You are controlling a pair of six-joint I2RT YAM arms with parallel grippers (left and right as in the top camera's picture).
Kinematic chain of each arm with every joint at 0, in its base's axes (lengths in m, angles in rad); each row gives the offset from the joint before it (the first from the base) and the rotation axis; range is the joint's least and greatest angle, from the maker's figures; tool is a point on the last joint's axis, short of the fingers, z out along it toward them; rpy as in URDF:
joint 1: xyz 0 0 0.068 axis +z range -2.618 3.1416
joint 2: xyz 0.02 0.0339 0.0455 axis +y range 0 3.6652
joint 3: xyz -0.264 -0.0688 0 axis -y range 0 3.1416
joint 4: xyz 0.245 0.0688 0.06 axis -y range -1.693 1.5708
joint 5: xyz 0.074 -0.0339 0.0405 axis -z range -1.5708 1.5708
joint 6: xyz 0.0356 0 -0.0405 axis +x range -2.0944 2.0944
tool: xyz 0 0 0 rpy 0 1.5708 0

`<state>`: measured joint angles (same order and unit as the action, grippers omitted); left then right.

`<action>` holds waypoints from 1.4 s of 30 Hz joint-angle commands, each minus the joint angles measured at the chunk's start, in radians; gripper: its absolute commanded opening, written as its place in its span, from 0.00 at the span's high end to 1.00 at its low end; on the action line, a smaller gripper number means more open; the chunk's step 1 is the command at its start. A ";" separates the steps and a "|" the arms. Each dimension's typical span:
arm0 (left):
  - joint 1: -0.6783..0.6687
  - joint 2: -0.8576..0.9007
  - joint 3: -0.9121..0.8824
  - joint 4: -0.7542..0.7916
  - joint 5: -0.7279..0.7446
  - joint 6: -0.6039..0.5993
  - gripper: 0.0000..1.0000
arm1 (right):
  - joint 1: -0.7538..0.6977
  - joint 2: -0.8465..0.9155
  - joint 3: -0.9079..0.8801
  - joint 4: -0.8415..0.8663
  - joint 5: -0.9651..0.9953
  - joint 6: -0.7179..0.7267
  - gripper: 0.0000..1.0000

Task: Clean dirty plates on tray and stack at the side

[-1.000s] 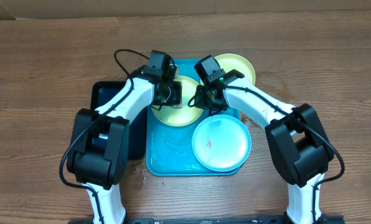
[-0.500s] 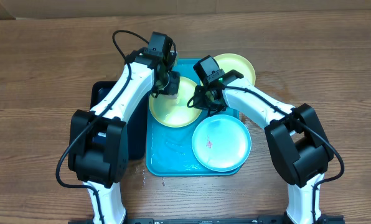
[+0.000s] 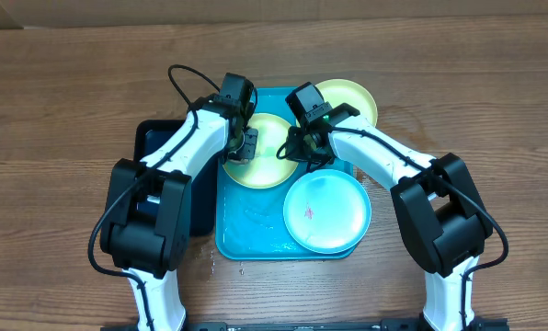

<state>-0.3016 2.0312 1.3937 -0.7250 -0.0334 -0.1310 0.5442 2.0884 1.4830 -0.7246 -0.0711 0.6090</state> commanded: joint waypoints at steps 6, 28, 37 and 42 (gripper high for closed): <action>-0.013 0.009 -0.039 0.007 0.460 0.004 0.95 | 0.012 0.001 0.016 0.015 -0.009 -0.010 0.96; 0.006 -0.009 0.206 -0.198 0.129 -0.004 0.96 | 0.012 0.001 0.016 0.013 -0.008 -0.011 0.96; 0.006 -0.008 -0.003 -0.021 0.030 -0.027 0.96 | 0.012 0.001 0.016 0.013 -0.008 -0.011 0.96; 0.006 -0.008 -0.121 0.096 0.119 -0.050 0.96 | 0.012 0.001 0.016 0.014 -0.008 -0.011 0.96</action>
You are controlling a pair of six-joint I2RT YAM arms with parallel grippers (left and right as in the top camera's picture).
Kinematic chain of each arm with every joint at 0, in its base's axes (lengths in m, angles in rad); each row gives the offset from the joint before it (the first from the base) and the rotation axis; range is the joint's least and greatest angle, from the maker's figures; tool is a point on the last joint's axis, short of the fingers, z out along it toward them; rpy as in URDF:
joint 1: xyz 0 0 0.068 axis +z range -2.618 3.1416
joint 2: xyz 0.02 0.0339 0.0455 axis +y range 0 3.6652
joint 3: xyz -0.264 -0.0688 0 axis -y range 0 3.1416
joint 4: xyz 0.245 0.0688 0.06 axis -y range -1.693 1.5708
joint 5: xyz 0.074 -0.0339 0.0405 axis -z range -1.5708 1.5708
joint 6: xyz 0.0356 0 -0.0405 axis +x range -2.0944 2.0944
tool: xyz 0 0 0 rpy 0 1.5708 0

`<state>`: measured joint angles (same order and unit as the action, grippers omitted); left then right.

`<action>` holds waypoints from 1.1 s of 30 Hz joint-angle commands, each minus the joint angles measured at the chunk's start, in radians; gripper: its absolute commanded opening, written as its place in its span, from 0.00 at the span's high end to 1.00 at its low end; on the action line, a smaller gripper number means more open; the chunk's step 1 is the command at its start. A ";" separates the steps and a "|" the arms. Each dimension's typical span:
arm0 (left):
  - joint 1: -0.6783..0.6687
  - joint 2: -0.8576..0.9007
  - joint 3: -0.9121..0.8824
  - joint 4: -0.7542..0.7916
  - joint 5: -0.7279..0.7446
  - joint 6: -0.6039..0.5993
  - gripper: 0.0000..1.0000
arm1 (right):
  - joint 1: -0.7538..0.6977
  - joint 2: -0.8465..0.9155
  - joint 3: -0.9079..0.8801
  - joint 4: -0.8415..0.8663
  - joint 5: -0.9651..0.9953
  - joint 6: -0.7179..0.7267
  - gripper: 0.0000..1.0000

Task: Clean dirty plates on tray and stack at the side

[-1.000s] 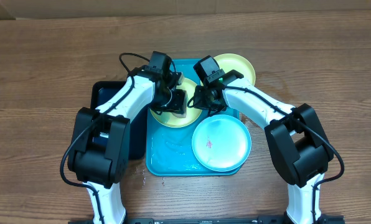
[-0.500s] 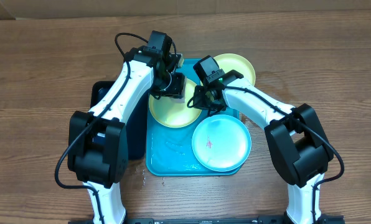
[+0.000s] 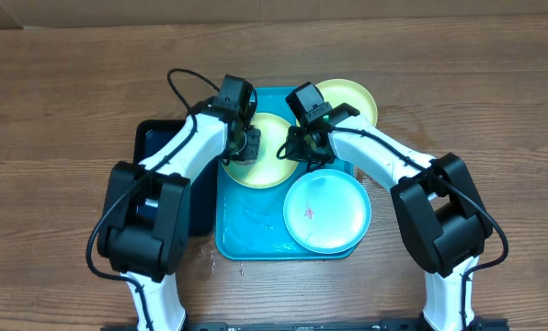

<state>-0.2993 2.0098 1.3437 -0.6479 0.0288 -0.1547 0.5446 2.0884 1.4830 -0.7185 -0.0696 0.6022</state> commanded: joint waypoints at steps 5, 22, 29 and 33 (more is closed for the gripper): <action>0.004 0.013 -0.069 0.056 0.328 -0.005 0.96 | 0.012 0.001 0.016 0.010 -0.010 -0.003 0.96; 0.011 -0.089 0.124 -0.179 0.122 -0.007 0.96 | 0.012 0.001 0.016 0.006 -0.010 -0.003 0.96; 0.011 -0.040 0.066 -0.145 0.008 -0.029 0.96 | 0.012 0.001 0.016 0.006 -0.010 -0.003 0.96; 0.011 0.019 0.032 -0.115 0.016 -0.037 0.96 | 0.012 0.001 0.016 0.006 -0.010 -0.003 0.96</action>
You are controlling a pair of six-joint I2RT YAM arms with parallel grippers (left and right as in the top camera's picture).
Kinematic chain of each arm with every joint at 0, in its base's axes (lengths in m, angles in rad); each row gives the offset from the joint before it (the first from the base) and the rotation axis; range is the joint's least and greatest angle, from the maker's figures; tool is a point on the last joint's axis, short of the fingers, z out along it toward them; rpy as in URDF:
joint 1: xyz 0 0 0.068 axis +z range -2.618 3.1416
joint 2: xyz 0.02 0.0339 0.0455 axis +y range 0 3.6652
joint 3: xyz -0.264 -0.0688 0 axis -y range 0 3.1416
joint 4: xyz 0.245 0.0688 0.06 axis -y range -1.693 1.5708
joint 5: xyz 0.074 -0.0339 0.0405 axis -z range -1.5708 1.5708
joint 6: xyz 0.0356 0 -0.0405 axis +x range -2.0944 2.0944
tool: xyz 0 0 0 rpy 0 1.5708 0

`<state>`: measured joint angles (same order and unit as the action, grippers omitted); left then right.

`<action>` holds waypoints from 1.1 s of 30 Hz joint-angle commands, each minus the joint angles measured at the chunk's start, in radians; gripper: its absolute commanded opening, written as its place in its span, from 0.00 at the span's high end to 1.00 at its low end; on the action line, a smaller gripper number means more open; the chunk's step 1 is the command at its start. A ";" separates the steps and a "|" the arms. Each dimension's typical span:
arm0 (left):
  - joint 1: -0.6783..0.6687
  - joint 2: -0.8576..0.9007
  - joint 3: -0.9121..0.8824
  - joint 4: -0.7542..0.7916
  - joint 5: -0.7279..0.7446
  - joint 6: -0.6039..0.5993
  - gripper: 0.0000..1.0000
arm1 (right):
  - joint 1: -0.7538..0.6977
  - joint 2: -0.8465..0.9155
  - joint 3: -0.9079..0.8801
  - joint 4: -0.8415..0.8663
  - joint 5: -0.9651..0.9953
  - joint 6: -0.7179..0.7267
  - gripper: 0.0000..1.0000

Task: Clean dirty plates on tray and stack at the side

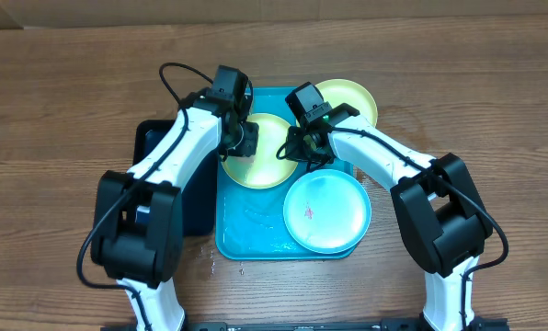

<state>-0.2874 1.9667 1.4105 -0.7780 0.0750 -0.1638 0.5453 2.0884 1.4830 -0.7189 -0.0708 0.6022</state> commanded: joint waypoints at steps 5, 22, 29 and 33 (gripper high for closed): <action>-0.001 0.098 -0.044 0.014 0.208 0.005 0.96 | 0.011 0.001 0.016 0.007 -0.009 -0.003 0.96; 0.104 -0.225 0.036 -0.123 0.303 -0.035 0.96 | 0.011 0.001 0.016 0.007 -0.009 -0.003 0.95; 0.163 -0.271 0.025 -0.301 0.032 -0.075 0.96 | 0.011 0.001 0.016 0.008 -0.009 -0.003 0.92; 0.163 -0.268 -0.042 -0.328 -0.086 -0.123 0.95 | 0.011 0.001 0.016 0.007 -0.009 -0.003 0.92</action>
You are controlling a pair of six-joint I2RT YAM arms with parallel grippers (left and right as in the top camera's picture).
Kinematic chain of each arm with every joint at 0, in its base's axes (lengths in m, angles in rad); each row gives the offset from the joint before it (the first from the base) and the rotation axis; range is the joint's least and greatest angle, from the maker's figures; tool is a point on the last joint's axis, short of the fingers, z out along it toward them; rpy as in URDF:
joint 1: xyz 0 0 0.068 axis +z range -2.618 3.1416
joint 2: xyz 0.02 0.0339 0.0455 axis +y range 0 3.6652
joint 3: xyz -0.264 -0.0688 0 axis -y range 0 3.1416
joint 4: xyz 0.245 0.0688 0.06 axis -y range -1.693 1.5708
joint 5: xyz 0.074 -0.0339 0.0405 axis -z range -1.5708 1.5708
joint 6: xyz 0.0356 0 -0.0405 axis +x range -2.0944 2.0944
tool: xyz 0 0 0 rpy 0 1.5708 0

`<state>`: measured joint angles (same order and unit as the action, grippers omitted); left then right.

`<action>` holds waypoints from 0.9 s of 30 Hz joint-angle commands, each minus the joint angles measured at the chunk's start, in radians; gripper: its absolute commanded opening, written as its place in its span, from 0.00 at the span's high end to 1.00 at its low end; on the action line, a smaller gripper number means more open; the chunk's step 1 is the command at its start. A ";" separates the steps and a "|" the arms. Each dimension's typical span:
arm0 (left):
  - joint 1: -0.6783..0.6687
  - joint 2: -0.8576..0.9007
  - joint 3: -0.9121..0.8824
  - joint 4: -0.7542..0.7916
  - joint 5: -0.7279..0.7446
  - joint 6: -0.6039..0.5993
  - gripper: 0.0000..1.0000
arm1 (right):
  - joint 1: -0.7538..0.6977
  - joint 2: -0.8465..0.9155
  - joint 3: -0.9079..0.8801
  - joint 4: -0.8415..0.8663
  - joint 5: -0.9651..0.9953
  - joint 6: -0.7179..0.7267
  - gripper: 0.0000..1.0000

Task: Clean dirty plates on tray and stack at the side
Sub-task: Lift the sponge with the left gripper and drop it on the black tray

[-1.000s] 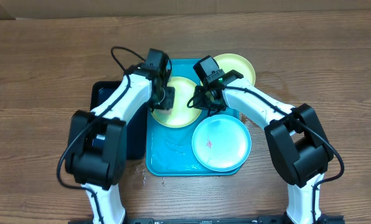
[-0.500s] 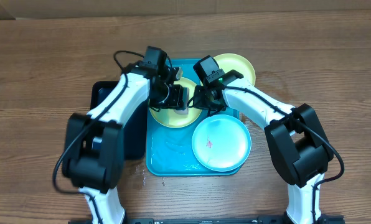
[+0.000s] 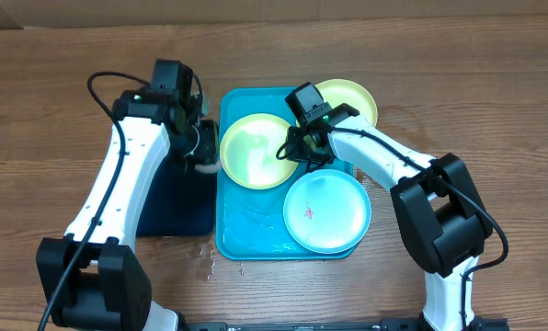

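A teal tray (image 3: pixel 251 230) holds a yellow-green plate (image 3: pixel 254 152) at its back and a light blue plate (image 3: pixel 334 198) with a small red stain (image 3: pixel 308 212) at its front right. My right gripper (image 3: pixel 291 152) sits on the yellow-green plate's right rim and looks shut on it. My left gripper (image 3: pixel 199 149) hangs left of the tray, over a dark blue tray (image 3: pixel 168 207). Something pale shows at its tip; its jaws are hidden from above.
A second yellow-green plate (image 3: pixel 352 99) lies at the teal tray's back right corner, partly off it. Drops of water (image 3: pixel 210 253) lie on the wooden table by the tray's front left corner.
My left gripper has left the yellow-green plate's left part and now stands to the left over the dark blue tray. The right gripper and the plates have stayed put.
At all three earlier moments my left gripper was down on the left part of the yellow-green plate, shifting slightly, while the right gripper stayed at the plate's right rim. Now the left gripper is off the plate, over the dark tray.
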<state>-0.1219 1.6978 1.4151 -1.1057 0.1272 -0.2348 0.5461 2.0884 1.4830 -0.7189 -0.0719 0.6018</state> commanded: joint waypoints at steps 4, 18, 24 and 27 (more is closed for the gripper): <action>-0.003 0.002 -0.135 0.045 -0.166 -0.054 0.96 | 0.010 0.001 0.016 0.006 -0.008 -0.003 0.92; -0.002 0.002 -0.368 0.223 -0.295 -0.053 0.96 | 0.010 0.001 0.016 0.003 -0.008 -0.003 0.92; -0.002 0.002 -0.368 0.238 -0.342 -0.032 0.96 | 0.010 0.001 0.016 0.003 -0.008 -0.003 0.92; -0.002 0.002 -0.373 0.286 -0.350 0.027 0.96 | 0.010 0.001 0.016 0.003 -0.008 -0.003 0.92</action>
<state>-0.1226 1.6981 1.0492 -0.8490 -0.1776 -0.2615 0.5461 2.0884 1.4830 -0.7197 -0.0731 0.6018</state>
